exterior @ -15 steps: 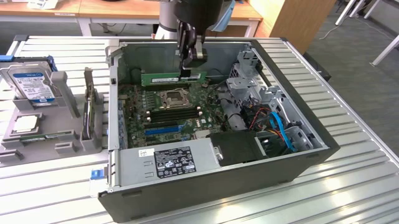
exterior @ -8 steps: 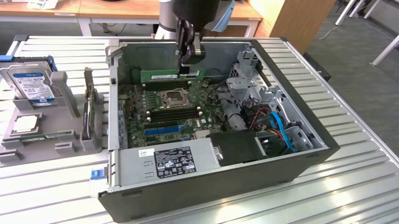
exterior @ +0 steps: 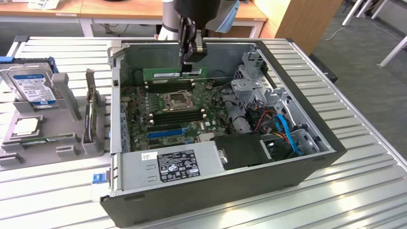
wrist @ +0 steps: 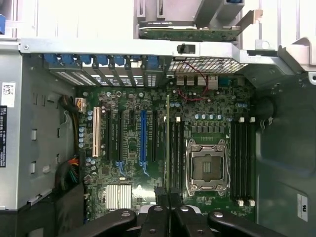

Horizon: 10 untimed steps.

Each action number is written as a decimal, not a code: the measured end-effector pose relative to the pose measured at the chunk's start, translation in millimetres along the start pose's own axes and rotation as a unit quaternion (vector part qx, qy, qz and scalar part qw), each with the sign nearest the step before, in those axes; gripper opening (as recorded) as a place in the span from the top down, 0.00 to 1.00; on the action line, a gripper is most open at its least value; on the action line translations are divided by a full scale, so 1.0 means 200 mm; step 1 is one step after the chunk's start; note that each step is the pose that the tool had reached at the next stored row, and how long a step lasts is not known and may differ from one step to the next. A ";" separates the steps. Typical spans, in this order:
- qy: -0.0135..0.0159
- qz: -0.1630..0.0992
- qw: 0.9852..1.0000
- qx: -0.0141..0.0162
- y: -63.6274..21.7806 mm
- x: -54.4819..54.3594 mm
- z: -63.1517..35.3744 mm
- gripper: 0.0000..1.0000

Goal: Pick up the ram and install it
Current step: 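Pick up the ram and move it above insertion slot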

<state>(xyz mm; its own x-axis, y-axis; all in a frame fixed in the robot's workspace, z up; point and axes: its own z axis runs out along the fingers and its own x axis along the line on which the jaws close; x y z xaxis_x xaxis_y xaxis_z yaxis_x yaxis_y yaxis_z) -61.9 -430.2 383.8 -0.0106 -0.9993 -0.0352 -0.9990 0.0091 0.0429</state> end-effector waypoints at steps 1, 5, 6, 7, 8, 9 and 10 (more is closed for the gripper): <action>0.000 0.000 1.000 0.000 0.000 -0.01 0.001 0.88; 0.000 0.000 1.000 0.000 0.000 -0.03 0.003 0.88; 0.000 0.000 1.000 0.000 0.000 -0.03 0.004 0.88; 0.000 0.000 1.000 0.000 0.000 -0.03 0.004 0.88; 0.000 0.000 1.000 0.000 0.000 -0.04 0.005 0.88; 0.000 0.000 1.000 0.000 0.000 -0.04 0.006 0.88; 0.000 0.000 1.000 0.000 0.000 -0.04 0.006 0.88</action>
<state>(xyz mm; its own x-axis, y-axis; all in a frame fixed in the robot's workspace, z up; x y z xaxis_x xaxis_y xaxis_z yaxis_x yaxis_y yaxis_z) -61.8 -421.2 383.0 -0.0105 -0.9993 -0.0352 -0.9990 0.0089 0.0430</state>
